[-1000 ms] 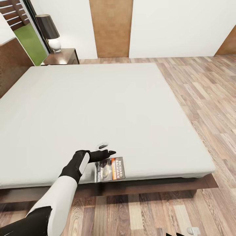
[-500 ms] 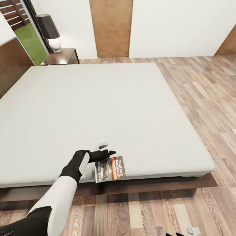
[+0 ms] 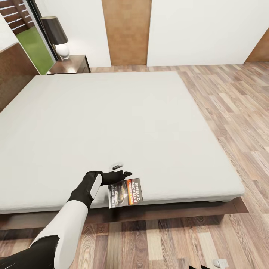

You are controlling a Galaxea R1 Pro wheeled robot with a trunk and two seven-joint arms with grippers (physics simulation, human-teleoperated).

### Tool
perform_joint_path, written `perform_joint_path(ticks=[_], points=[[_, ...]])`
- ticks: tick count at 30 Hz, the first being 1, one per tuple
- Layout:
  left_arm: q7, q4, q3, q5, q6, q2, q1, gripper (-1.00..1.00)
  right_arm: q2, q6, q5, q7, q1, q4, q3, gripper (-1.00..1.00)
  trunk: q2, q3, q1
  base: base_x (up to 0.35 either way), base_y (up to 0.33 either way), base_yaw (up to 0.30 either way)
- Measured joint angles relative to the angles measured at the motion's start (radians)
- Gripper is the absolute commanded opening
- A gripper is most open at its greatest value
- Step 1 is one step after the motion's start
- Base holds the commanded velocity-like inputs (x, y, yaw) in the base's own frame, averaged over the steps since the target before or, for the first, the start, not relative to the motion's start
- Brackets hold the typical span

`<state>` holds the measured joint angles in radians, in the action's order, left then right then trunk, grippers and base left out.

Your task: In the bedroom, move the book from the bed onto either nightstand, and place the two sandals side by side next to the bed.

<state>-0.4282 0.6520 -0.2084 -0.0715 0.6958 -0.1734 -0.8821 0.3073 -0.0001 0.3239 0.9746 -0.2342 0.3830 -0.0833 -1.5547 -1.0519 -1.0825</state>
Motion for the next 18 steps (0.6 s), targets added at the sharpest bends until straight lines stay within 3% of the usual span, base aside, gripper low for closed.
perform_joint_path(ticks=[18], points=[[0.001, -0.001, -0.024, 0.0, 0.003, 0.005, 0.0, 1.0, 0.0, 0.0, 0.0, 0.0, 0.0, 0.0, 0.0, 1.0, 0.0, 0.0, 0.0, 0.0, 0.0, 0.0]])
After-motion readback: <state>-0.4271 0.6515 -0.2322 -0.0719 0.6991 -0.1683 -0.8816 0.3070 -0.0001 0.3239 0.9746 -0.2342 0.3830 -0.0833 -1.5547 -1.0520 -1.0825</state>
